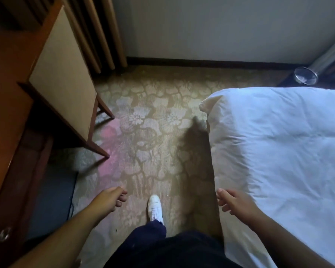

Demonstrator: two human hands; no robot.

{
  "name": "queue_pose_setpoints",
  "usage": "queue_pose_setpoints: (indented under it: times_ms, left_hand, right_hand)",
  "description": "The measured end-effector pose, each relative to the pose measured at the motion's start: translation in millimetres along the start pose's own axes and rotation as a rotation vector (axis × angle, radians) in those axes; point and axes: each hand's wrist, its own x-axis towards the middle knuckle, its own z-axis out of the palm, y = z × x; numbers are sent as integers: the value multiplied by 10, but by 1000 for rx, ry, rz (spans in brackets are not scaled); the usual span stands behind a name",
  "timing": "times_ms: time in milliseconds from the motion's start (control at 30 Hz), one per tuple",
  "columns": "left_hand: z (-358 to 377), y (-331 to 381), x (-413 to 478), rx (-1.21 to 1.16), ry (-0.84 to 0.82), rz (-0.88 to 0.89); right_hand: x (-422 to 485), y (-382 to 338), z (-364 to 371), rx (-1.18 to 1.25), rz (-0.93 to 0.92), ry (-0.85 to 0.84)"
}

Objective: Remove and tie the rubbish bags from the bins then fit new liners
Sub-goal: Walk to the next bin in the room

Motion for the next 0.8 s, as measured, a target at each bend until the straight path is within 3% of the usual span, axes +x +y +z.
queue_pose_setpoints:
  times_ms: [433, 800]
  left_hand:
    - [-422, 2223, 1470, 36, -54, 91]
    - [-487, 3729, 2233, -45, 44, 62]
  right_hand:
    - [1517, -1002, -890, 171, 102, 13]
    - [3093, -2061, -2032, 196, 86, -11]
